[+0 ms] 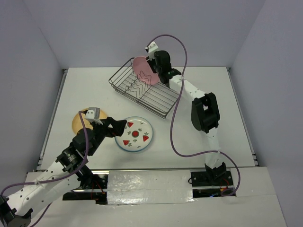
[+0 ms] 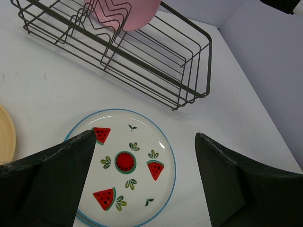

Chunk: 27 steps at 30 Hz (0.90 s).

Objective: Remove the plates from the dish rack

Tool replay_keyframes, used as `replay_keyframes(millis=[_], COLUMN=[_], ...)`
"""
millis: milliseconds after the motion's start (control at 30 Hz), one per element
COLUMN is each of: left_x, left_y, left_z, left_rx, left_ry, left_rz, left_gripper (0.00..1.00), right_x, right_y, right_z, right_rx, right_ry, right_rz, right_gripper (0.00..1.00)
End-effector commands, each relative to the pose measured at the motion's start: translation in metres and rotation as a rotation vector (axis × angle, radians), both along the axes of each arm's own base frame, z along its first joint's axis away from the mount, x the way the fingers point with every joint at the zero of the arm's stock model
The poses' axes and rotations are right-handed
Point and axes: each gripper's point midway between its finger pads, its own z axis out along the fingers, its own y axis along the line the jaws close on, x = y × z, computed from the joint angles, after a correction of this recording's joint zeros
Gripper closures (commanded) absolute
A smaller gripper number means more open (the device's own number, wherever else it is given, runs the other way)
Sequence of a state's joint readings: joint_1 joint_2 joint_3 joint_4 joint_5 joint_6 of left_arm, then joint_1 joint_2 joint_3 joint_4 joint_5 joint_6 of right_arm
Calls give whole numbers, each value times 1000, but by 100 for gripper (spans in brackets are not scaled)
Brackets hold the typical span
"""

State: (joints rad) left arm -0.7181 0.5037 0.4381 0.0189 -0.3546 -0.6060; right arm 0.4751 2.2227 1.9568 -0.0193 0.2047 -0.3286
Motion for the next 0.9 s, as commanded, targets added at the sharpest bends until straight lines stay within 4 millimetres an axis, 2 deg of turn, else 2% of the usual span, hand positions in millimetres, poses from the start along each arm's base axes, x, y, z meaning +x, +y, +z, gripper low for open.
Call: replay_keyframes(millis=[0,500,600,833,867], left_x=[0,-1,-1,-1,-1], left_y=[0,-3,-4,-3,-3], left_z=[25,25,25,25,25], left_rx=[-55,-69,-72,-70,-70], left_ry=[-57,-58,-57,-57,-56], left_rz=[3,-10,-16,-10,-11], left_gripper=[3,3,3,3,3], right_x=[7,8,7,9,9], right_y=[5,8,8,6,7], right_z=[21,13,9,-1,-2], right_rx=[44,58,55,31,30], right_ry=[-38,-3,7,14,13], right_rz=[-5,-13,-19,-33,-35], right_gripper=[56,58,61,62,65])
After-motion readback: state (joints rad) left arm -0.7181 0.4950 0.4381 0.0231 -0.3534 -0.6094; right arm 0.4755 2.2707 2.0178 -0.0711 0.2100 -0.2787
